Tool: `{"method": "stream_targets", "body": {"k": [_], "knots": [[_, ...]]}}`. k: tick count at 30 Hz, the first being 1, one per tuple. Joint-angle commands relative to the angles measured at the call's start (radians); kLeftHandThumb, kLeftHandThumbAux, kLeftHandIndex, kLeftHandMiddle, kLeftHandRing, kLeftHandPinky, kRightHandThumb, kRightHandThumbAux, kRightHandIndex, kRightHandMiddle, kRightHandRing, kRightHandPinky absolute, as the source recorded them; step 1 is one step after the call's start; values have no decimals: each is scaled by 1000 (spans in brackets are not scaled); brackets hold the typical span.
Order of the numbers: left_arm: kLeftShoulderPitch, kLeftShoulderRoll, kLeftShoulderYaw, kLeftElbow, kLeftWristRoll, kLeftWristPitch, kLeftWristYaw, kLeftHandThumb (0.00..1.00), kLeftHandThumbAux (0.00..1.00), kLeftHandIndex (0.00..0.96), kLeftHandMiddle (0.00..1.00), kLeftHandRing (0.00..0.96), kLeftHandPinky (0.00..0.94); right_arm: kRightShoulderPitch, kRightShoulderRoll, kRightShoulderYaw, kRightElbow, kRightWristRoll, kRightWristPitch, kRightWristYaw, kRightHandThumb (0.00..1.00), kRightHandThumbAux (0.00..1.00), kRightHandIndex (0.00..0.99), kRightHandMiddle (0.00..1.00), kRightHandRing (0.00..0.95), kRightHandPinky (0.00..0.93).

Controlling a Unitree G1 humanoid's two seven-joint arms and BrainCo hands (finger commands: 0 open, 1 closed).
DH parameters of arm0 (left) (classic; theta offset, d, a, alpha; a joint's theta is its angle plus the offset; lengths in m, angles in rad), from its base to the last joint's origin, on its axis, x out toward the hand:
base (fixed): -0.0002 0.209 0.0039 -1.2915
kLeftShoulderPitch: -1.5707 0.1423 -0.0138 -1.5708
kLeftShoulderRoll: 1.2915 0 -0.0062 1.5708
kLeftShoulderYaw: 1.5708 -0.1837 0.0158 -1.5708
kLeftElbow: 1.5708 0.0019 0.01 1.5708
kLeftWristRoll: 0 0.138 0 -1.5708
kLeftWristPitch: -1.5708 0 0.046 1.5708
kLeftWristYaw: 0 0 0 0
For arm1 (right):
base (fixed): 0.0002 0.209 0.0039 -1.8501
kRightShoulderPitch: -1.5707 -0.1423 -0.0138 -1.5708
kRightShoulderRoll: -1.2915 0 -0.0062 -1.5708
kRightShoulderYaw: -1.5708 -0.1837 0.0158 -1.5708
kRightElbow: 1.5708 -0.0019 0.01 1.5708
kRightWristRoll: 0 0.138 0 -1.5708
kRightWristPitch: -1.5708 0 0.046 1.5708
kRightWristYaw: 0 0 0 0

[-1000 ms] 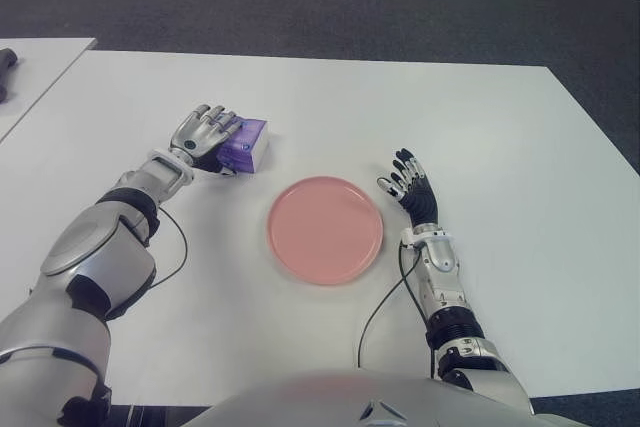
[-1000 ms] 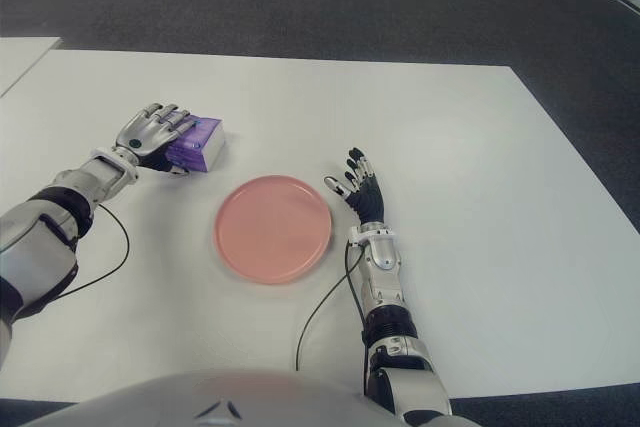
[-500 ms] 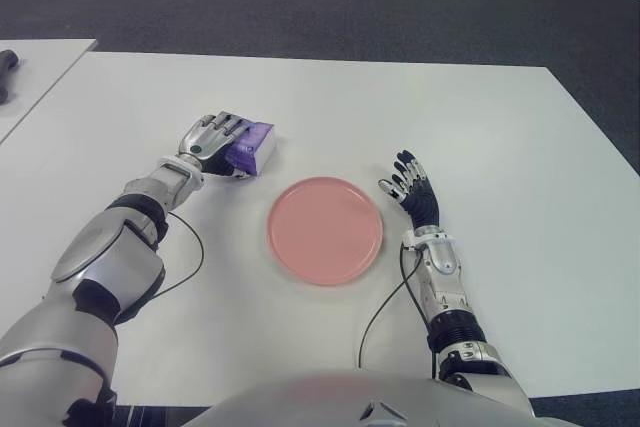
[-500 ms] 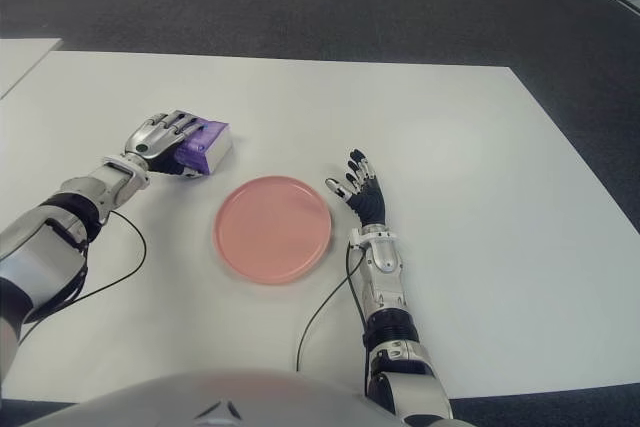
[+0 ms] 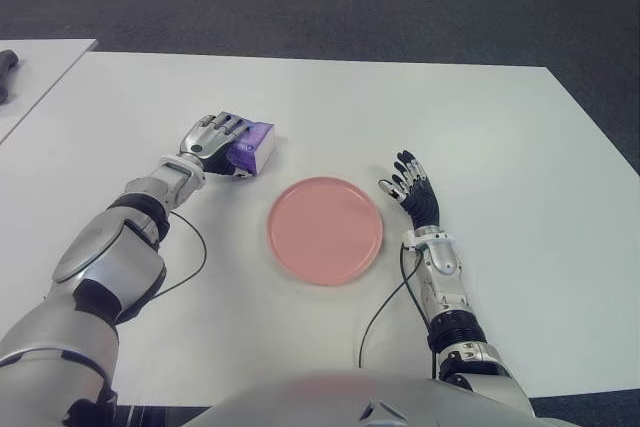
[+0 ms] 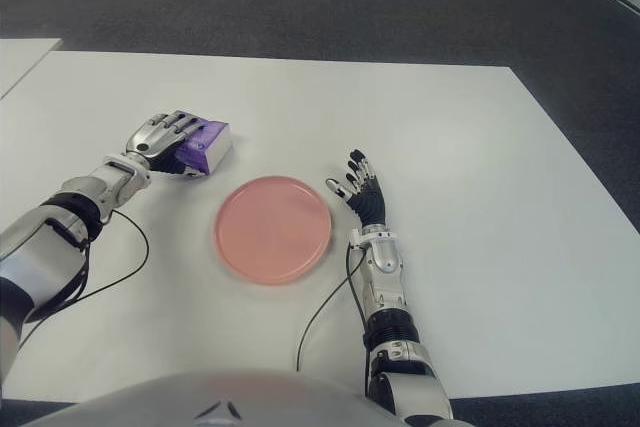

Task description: Put the tissue paper into the plate.

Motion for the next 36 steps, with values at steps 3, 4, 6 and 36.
{"method": "stream_targets", "body": {"k": [3,4,6,36], "knots": [[44,-19,-24,20,23,11,-75,75,357,0,0,0,0,49,-1,-7,35,12,56,1,95,749,19,50,58,93],[45,-18,-25,23,24,15,-78,76,357,0,0,0,0,49,-1,-8,35,12,56,2,95,749,19,50,58,93],[46,-17,-27,25,26,21,-81,78,359,0,0,0,0,50,-2,-9,34,12,57,3,95,749,19,50,58,93],[52,-6,-83,29,66,73,16,622,656,366,483,496,557,55,-11,-19,23,19,64,18,95,749,19,50,58,93]]}}
